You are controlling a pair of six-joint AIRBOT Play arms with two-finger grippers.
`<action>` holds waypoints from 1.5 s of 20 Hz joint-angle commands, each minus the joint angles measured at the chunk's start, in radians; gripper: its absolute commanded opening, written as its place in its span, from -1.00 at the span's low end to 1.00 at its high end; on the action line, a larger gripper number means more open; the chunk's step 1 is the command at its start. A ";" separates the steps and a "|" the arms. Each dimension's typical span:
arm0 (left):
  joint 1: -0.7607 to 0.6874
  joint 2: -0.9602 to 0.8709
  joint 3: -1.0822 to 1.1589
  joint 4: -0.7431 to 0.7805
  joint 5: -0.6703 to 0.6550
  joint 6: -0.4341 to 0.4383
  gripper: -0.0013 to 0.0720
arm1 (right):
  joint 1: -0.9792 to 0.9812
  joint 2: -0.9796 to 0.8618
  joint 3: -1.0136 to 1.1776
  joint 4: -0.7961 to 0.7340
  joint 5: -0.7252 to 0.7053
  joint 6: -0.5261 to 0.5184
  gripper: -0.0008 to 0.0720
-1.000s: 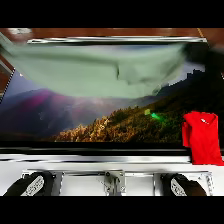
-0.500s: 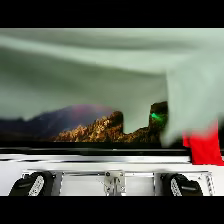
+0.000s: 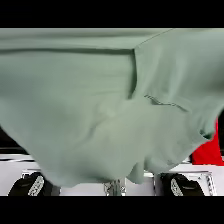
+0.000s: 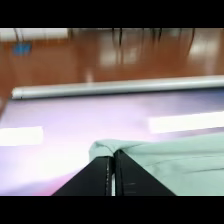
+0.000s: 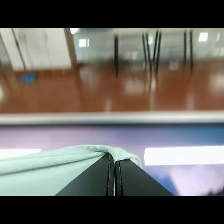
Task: Fold the shirts.
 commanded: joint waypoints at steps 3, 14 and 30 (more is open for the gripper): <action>0.001 -0.237 -0.149 0.037 -0.078 0.006 -0.88 | 0.013 -0.325 -0.084 0.013 0.242 0.023 -0.82; -0.053 -0.838 -0.174 -0.016 0.351 0.006 -0.87 | 0.224 -0.914 -0.161 0.015 -0.639 -0.002 -0.82; -0.066 -1.059 -0.125 0.012 0.116 -0.020 -0.87 | 0.223 -1.024 -0.161 -0.074 -0.185 0.153 -0.82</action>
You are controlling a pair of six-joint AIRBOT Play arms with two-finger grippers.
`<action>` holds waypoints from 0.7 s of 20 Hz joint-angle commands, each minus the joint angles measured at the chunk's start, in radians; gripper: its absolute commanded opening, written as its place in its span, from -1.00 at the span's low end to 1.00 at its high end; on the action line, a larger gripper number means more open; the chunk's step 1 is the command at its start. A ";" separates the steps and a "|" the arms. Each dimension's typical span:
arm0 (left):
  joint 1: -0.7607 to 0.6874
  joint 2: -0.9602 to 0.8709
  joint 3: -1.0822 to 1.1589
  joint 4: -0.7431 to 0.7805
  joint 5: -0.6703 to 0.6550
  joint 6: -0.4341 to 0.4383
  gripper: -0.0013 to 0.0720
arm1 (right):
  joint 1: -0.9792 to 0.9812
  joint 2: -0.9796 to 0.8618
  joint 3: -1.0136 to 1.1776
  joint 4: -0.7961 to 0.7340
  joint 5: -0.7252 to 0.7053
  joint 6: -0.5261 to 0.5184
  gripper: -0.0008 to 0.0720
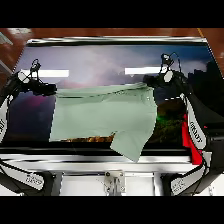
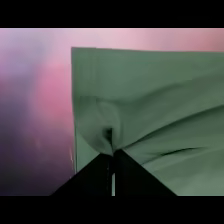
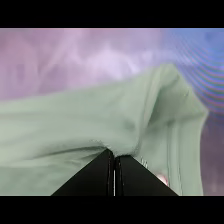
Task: Fold the shirts.
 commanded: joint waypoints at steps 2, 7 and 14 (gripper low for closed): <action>0.008 -0.010 0.046 0.073 -0.256 0.000 -0.87 | -0.001 0.018 0.000 -0.071 0.367 0.057 -0.82; -0.021 -0.067 0.044 0.079 -0.413 -0.006 -0.88 | 0.001 -0.020 -0.007 -0.071 0.429 0.103 -0.82; 0.000 -0.071 0.095 0.090 -0.492 -0.078 0.57 | -0.001 0.026 -0.007 -0.069 0.428 0.043 0.46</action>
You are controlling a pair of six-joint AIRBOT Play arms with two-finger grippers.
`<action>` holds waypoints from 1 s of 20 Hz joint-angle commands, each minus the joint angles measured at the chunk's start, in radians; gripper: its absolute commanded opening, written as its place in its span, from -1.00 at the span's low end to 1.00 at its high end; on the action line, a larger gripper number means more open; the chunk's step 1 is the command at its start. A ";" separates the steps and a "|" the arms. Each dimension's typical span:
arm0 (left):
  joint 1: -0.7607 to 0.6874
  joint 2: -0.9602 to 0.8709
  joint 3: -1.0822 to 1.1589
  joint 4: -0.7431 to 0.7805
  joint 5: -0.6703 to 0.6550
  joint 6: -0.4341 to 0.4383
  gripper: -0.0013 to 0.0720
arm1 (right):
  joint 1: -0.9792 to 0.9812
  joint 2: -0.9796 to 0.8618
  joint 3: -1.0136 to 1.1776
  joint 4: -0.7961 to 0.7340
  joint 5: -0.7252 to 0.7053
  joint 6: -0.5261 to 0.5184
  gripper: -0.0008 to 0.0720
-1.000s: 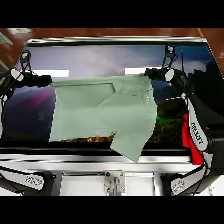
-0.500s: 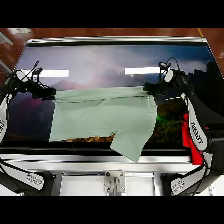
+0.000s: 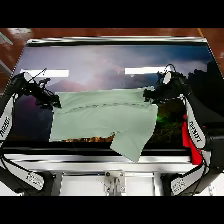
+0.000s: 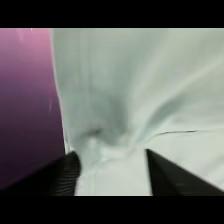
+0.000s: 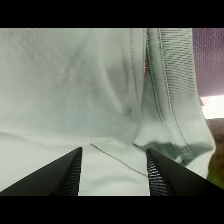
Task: Fold the shirts.
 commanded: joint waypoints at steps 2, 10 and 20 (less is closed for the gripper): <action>0.061 0.038 0.101 0.011 -0.161 0.023 0.57 | -0.001 0.122 0.000 -0.121 0.095 -0.108 0.46; 0.357 0.421 -0.411 -0.169 -0.164 0.132 0.96 | -0.321 0.393 -0.154 -0.027 0.439 -0.205 0.83; 0.422 0.508 -0.868 -0.306 0.203 0.219 0.96 | -0.396 0.434 -0.452 0.166 0.217 -0.257 0.83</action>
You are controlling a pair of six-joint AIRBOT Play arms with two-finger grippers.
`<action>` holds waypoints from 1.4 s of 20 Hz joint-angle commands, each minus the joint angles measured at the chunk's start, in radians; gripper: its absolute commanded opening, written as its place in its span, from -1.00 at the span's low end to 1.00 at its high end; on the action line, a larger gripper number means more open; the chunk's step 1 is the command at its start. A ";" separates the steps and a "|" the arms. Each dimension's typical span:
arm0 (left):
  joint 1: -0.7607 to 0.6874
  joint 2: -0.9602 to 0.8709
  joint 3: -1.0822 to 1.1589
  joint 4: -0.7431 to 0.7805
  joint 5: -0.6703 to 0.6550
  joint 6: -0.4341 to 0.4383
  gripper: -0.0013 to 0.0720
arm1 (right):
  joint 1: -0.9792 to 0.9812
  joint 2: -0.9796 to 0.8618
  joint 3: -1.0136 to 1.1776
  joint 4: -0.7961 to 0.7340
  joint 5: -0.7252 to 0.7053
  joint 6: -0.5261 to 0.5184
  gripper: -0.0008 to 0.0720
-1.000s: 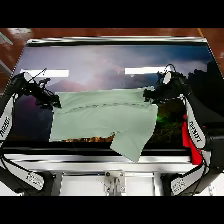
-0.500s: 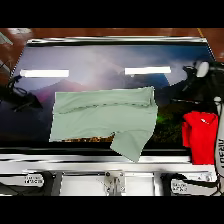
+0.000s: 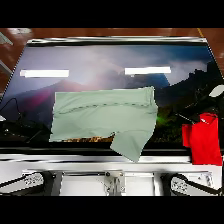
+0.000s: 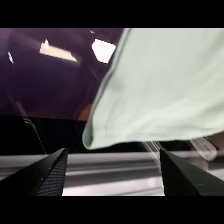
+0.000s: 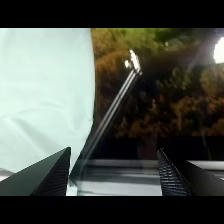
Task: Fold the shirts.
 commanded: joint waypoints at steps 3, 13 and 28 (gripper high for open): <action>-0.024 0.008 -0.055 -0.070 0.140 0.016 0.96 | -0.008 0.005 -0.044 0.032 -0.068 -0.009 0.83; -0.105 -0.006 -0.117 -0.140 0.206 0.018 0.35 | -0.008 0.005 -0.044 0.063 -0.058 0.008 0.83; -0.110 0.019 -0.092 -0.144 0.111 0.114 -0.88 | 0.217 0.012 -0.379 0.118 -0.110 -0.019 0.82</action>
